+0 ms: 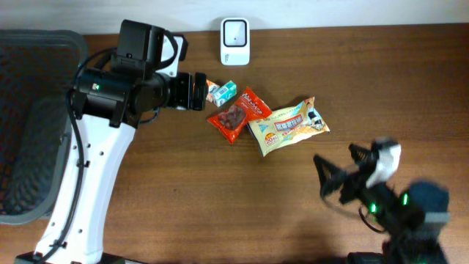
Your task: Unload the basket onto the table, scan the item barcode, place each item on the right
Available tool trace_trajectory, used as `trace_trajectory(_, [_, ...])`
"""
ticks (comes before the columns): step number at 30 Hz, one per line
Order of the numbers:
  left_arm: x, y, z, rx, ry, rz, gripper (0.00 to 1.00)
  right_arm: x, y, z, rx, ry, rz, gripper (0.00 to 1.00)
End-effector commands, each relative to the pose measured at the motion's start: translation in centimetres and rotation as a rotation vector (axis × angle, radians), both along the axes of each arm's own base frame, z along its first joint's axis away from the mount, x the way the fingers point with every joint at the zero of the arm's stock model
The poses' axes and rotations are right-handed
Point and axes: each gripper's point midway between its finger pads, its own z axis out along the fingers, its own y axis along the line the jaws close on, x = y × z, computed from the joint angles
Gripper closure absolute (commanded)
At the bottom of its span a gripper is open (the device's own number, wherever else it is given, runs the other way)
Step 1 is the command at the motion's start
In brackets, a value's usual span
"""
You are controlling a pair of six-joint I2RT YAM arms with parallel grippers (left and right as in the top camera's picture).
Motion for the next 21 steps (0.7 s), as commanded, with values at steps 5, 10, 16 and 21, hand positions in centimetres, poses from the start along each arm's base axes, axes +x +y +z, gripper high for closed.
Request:
trace_trajectory(5, [-0.2,-0.3,0.0,-0.007,0.006,-0.016,0.01,8.7,3.9,-7.1,0.379,0.605,0.166,0.01])
trace_trajectory(10, [0.0,-0.3,0.1,-0.007,-0.005,-0.013,0.01,10.5,-3.1,-18.0,0.280,0.905,-0.422,0.02])
trace_trajectory(16, [0.4,-0.5,-0.4,-0.006,0.001,-0.014,0.01,14.1,-3.3,-23.2,0.221,0.875,-0.373,0.02])
trace_trajectory(21, [1.4,-0.7,-3.8,0.019,0.090,-0.014,0.01,16.1,-1.5,-23.8,0.225,0.790,-0.211,0.64])
